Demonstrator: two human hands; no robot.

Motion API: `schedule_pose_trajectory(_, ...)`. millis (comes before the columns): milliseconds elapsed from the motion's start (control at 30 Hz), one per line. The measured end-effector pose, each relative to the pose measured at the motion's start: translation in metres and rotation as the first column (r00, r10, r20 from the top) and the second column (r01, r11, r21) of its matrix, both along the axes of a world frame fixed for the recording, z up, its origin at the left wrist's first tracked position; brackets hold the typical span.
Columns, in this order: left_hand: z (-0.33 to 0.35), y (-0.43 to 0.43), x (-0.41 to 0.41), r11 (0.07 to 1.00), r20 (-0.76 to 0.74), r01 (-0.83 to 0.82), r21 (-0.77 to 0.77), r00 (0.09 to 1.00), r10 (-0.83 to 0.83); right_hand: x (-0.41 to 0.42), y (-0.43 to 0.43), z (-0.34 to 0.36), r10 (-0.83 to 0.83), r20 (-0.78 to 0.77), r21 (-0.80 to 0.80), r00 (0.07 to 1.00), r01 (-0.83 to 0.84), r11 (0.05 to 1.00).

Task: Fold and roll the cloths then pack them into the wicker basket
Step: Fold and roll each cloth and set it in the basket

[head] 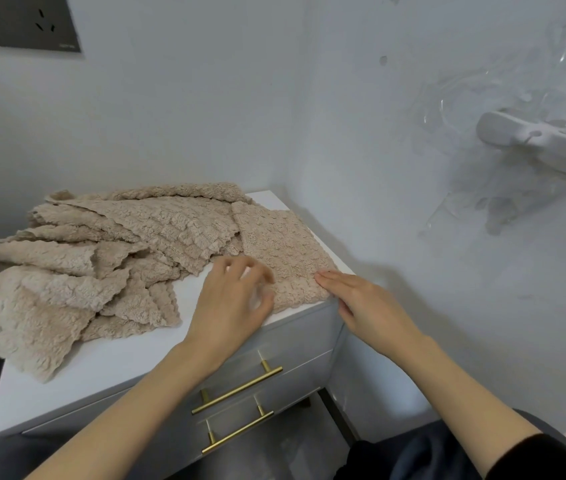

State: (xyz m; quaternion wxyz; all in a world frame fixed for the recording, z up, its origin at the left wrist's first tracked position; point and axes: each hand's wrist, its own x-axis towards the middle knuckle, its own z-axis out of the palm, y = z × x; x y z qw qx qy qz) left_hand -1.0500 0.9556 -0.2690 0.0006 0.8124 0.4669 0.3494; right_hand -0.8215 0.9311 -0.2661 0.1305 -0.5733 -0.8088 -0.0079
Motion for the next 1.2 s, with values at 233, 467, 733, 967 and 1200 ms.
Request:
schedule_pose_trajectory(233,0.002,-0.001,-0.014,0.988,-0.254,0.147,0.036,0.958,-0.133,0.004,0.003,0.005,-0.022,-0.251,0.013,0.968,0.026,1.000)
schedule_pose_trajectory(467,0.005,0.017,-0.019,0.942,0.120,0.100,-0.322,0.991,-0.064,-0.002,0.004,0.011,-0.161,-0.569,-0.118,0.806,0.113,0.987)
schedule_pose_trajectory(733,-0.001,0.026,-0.009,0.912,0.209,-0.043,-0.407,0.968,0.139,-0.003,0.016,0.009,-0.409,-0.626,-0.250,0.664,0.326,0.912)
schedule_pose_trajectory(967,-0.003,0.032,-0.004,0.907,0.234,-0.121,-0.403,0.945,0.229,-0.020,0.010,0.014,-0.296,-0.330,0.234,0.897,0.381,0.895)
schedule_pose_trajectory(1200,-0.005,0.038,-0.004,0.903,0.229,-0.110,-0.416,0.948,0.221,-0.072,-0.002,-0.006,0.058,-0.039,0.102,0.998,-0.054,0.993)
